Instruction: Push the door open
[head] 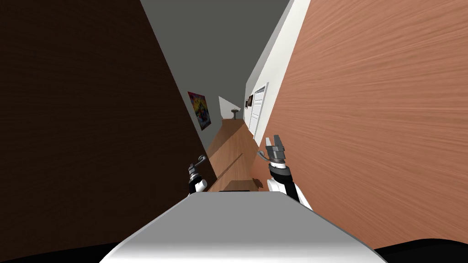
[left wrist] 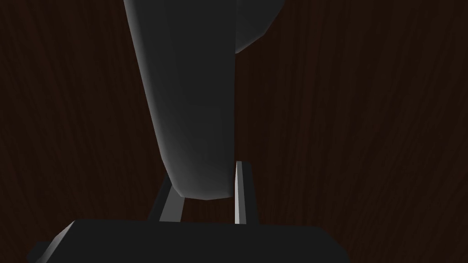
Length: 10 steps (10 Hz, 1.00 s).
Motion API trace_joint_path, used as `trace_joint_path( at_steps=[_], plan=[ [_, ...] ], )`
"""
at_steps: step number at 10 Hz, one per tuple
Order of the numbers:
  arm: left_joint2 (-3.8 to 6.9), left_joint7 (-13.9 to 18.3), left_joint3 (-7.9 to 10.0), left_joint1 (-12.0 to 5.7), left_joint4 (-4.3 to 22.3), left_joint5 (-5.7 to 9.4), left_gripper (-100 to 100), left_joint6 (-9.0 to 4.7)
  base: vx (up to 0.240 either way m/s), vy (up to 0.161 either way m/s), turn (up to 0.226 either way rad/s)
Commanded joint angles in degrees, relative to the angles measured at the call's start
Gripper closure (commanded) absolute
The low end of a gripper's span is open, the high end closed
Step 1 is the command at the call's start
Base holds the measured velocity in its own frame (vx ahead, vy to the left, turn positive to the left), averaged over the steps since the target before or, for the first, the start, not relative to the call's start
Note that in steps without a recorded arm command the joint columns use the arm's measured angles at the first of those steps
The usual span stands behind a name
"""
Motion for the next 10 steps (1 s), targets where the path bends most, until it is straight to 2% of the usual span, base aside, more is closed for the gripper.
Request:
trace_joint_path(
  at_steps=[1, 3, 5, 6, 7, 8, 10],
  plan=[
    [0.12, -0.87, 0.71, 1.13, -2.86, 0.39, 100, 0.38, 0.066, 0.033, 0.017],
    [0.12, -0.87, 0.71, 1.13, -3.50, 0.39, 100, 0.38, 0.006, 0.015, -0.012],
    [-0.58, -2.89, 2.10, 1.19, -3.87, 3.23, 100, -0.39, 0.127, 0.024, -0.018],
    [-0.58, -2.89, 2.10, 1.19, -3.87, 3.23, 100, -0.39, 0.159, 0.023, 0.022],
    [-0.99, -3.65, 2.62, 1.22, -4.01, 4.30, 100, -0.68, 0.134, 0.036, 0.004],
    [-0.99, -3.65, 2.62, 1.22, -4.01, 4.30, 100, -0.68, 0.093, 0.032, 0.000],
    [-2.26, -5.39, 3.82, 1.27, -4.33, 6.74, 100, -1.35, 0.143, 0.036, -0.016]
  ],
)
